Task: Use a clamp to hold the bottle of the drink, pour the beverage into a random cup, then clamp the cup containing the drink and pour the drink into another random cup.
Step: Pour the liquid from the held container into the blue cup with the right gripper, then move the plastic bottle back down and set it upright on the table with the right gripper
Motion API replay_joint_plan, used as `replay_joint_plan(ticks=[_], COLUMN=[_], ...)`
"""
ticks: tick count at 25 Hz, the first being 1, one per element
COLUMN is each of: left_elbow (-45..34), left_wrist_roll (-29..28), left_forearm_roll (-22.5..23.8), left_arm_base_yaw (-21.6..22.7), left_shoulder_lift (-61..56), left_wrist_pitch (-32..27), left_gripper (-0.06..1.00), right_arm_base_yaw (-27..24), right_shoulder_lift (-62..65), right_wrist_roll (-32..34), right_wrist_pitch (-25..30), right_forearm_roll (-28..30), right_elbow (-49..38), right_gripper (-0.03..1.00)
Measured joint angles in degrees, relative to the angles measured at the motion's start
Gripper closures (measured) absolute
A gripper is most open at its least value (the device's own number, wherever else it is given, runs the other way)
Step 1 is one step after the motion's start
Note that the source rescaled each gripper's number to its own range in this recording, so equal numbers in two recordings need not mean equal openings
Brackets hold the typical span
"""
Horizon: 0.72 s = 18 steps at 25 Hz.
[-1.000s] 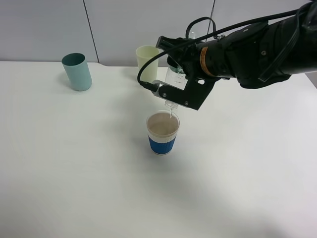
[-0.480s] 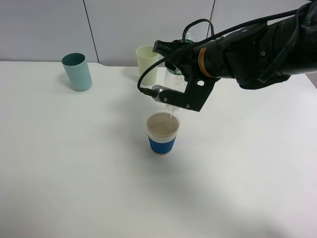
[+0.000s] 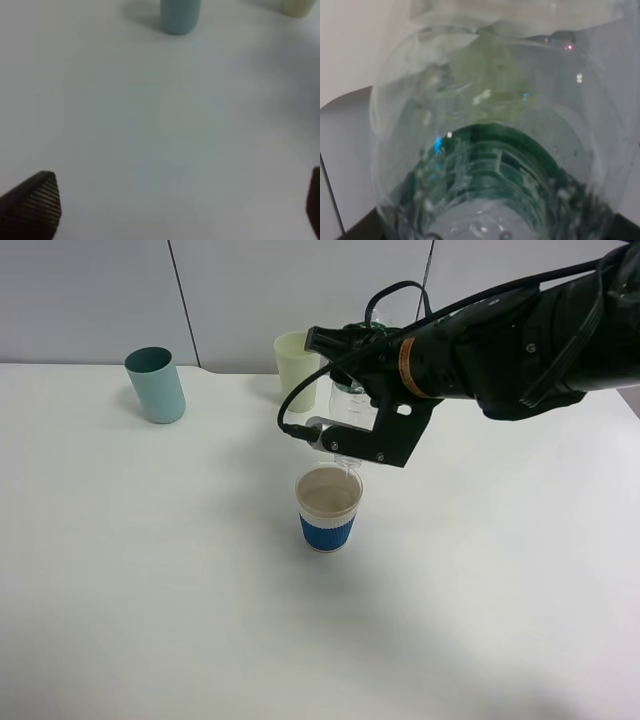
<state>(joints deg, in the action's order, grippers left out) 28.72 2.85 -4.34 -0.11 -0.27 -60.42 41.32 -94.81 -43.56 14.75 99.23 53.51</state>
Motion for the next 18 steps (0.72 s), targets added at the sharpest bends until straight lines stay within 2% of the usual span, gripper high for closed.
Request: replay_joint_plan(ticks=[2, 5, 11, 18], left_elbow=[0.00, 0.00, 0.00, 0.00], left_wrist_roll=[0.00, 0.00, 0.00, 0.00], left_forearm_roll=[0.00, 0.00, 0.00, 0.00], left_arm_base_yaw=[0.00, 0.00, 0.00, 0.00], left_shoulder_lift=[0.00, 0.00, 0.00, 0.00], left_wrist_pitch=[0.00, 0.00, 0.00, 0.00], left_gripper=[-0.06, -0.06, -0.06, -0.06], right_arm_base_yaw=[0.00, 0.00, -0.50, -6.07], right_shoulder_lift=[0.00, 0.00, 0.00, 1.08], right_wrist_roll=[4.17, 14.40, 31.07, 49.29], right_wrist_pitch=[0.00, 0.11, -0.14, -3.25], right_forearm_roll=[-0.18, -5.34, -18.30, -37.12], right_elbow=[0.00, 0.00, 0.00, 0.00], right_gripper=[0.97, 0.97, 0.97, 0.97])
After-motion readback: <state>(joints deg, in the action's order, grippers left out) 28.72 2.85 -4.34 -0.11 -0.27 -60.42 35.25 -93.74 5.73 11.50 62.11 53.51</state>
